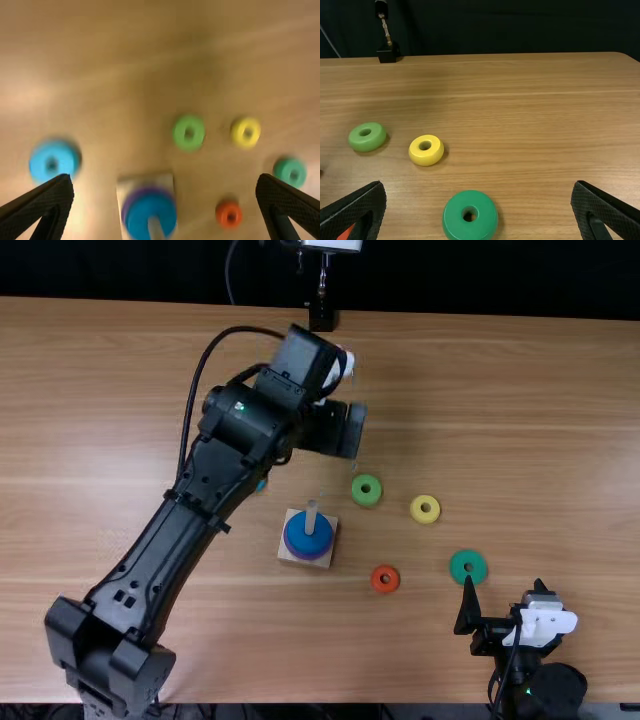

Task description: Build the Hanoi tower: stack the rings onto the peg from bottom to top in this color order: purple, dark blue, light blue, dark green, light green, yellow, orange.

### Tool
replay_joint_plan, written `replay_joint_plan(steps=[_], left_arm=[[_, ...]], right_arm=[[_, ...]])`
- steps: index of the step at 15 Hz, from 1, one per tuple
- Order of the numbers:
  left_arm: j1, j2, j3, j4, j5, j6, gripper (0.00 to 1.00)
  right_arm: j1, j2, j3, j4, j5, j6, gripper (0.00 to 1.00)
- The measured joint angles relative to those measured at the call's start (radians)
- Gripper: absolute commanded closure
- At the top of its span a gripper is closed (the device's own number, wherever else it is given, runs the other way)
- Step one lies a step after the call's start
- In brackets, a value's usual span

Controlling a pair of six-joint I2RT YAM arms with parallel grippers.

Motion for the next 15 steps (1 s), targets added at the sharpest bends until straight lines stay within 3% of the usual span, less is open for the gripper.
replay_joint_plan(steps=[3,6,7,9,11,13,15], left_arm=[[0.085,-0.120,-0.209,0.193,-0.003,0.032,0.00],[0.162,-0.152,-0.395,0.245,-0.010,0.048,0.00],[0.176,-0.152,-0.457,0.252,-0.031,0.052,0.00],[0.182,-0.152,-0.546,0.301,-0.081,0.121,0.00],[0.182,-0.152,-0.594,0.312,-0.114,0.245,0.00],[0.180,-0.152,-0.615,0.316,-0.118,0.305,0.00],[0.180,-0.150,-0.644,0.304,-0.123,0.328,0.00]], right_arm=[[0.000,0.000,0.000,0.000,0.000,0.000,0.00],[0.000,0.000,0.000,0.000,0.000,0.000,0.00],[0.000,0.000,0.000,0.000,0.000,0.000,0.00],[0.000,0.000,0.000,0.000,0.000,0.000,0.00],[0.000,0.000,0.000,0.000,0.000,0.000,0.00],[0.001,0.000,0.000,0.000,0.000,0.000,0.00],[0.000,0.000,0.000,0.000,0.000,0.000,0.00]])
